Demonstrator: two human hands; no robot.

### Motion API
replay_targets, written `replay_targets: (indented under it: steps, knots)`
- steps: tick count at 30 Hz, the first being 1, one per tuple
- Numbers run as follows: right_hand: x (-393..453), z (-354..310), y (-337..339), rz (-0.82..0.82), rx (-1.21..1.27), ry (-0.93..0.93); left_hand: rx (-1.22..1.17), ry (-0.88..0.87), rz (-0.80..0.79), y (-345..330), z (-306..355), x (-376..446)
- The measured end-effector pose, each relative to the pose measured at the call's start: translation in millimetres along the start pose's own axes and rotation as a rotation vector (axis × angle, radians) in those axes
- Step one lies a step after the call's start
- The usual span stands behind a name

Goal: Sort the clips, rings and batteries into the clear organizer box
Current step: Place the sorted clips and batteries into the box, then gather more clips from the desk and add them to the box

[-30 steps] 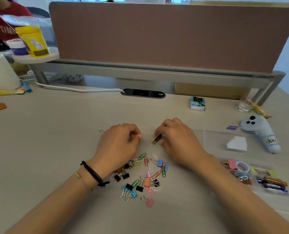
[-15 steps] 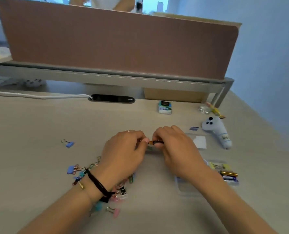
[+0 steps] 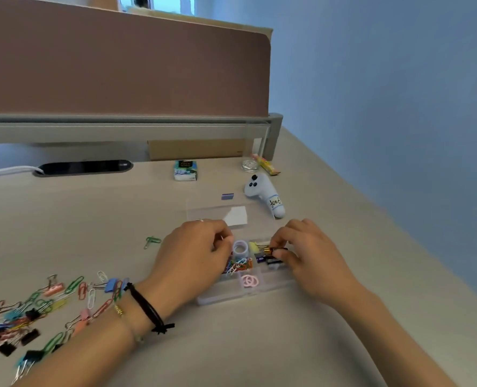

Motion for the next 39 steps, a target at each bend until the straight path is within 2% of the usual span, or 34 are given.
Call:
replay_targets:
  steps: [4, 9, 17, 25, 31, 39]
  knots:
    - [-7.5, 7.3, -0.8, -0.041, 0.016, -0.009, 0.011, -0.003, -0.016, -2.7, 2.6, 2.2]
    - [-7.9, 1.8, 0.2, -0.007, 0.036, -0.036, -0.017, 0.002, -0.019, -3.7, 6.7, 0.9]
    - [41.8, -74.8, -11.2, 0.025, 0.139, 0.179, -0.092, 0.071, 0.075, 31.9, -35.5, -9.3]
    - [84.8, -157.5, -57.2, -0.126, 0.155, 0.402, -0.084, 0.214, 0.185, 89.2, -121.9, -33.7]
    - [99.9, -183.5, -82.8, -0.227, 0.151, 0.402, -0.067, 0.302, 0.164, 99.3, -153.2, -51.5]
    - [101.1, -187.8, -89.8, -0.271, 0.079, 0.376, -0.083, 0.301, 0.158, 101.1, -165.9, -58.0]
Point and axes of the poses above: each hand's wrist, its own x-axis towards the middle knuckle, its own y-axis out of the back of the hand, z = x × y, the point moved 1 cm from there along x, towards the middle knuckle, and after that the axes turned 10 degrees about y, right-handed, at the moved point
